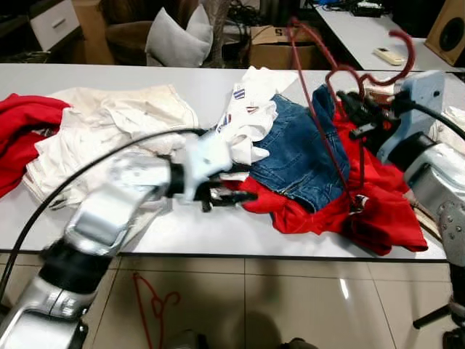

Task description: Hang hanger

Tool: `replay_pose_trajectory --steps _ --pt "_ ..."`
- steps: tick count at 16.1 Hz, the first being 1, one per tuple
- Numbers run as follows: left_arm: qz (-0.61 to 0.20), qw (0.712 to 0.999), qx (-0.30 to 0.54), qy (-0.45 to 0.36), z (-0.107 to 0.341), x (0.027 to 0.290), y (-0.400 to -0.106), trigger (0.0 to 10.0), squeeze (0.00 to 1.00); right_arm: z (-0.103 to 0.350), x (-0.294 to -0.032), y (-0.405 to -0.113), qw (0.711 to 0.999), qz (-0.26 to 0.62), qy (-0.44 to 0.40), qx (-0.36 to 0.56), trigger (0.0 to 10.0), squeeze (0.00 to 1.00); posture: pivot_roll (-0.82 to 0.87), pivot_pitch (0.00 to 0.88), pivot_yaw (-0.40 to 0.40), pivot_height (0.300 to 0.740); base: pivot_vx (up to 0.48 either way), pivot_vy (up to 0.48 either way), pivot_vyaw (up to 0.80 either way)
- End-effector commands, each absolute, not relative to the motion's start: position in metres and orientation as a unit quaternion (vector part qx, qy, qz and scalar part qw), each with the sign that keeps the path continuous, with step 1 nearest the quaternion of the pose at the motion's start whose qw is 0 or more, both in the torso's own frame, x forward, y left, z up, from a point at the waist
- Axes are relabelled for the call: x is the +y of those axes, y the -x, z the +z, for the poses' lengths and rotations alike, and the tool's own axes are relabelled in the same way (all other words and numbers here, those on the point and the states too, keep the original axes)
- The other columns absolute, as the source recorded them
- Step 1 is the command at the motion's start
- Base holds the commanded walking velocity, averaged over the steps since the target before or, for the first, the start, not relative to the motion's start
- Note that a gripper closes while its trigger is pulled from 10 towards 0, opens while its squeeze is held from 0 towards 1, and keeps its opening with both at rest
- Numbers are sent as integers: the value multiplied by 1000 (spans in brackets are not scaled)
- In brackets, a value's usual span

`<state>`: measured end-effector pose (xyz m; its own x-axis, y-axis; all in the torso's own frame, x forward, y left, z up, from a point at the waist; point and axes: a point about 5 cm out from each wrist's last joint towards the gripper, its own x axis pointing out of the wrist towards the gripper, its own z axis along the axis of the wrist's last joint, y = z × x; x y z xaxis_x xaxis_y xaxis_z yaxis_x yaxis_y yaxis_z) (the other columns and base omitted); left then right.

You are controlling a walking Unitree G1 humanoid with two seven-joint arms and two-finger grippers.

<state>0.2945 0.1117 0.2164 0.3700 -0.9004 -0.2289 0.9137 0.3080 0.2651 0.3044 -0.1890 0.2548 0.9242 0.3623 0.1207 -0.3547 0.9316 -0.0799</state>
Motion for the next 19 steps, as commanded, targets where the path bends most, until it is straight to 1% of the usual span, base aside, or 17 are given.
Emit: replay_pose_trajectory --steps 1,2,3,4,5,7,8,9,10,12,19 --pt "-514 845 -18 -145 229 120 -298 10000 1000 263 -182 -301 979 182 23 -86 10000 0 -70 0 -14 710 0 0 0" --pt "-445 887 -31 -122 229 130 -302 10000 1000 261 -175 -299 980 176 9 -91 10000 0 -67 0 -22 710 0 0 0" --pt "-418 901 -38 -108 229 134 -302 10000 1000 259 -173 -298 981 170 -3 -96 10000 0 -64 0 -29 710 0 0 0" --pt "-360 928 -53 -76 227 142 -301 10000 259 252 -167 -295 982 161 -19 -96 10000 0 -50 0 -45 710 0 0 0" --pt "-296 951 -56 -69 221 152 -299 10000 0 241 -159 -291 983 160 -20 -87 10000 0 -44 0 -49 710 0 0 0" --pt "-203 978 -26 -44 201 171 -289 10000 0 216 -151 -283 990 123 -11 -67 10000 0 -43 0 -37 710 0 0 0" --pt "-176 984 -17 -37 193 177 -284 10000 0 211 -150 -278 991 118 -18 -67 10000 0 -44 0 -32 710 0 0 0" --pt "-165 986 -13 -33 190 177 -282 10000 0 210 -150 -275 991 117 -23 -67 10000 0 -43 0 -30 710 0 0 0" --pt "-165 986 -5 -30 185 175 -277 10000 0 205 -149 -270 990 121 -39 -61 10000 0 -43 0 -30 710 0 0 0" --pt "-166 986 -3 -25 182 168 -275 10000 0 198 -150 -265 991 115 -51 -54 10000 0 -45 0 -26 710 0 377 0" --pt "-177 984 1 -32 182 155 -278 10000 0 192 -146 -261 991 115 -47 -46 10000 0 -62 0 -9 710 0 389 0"
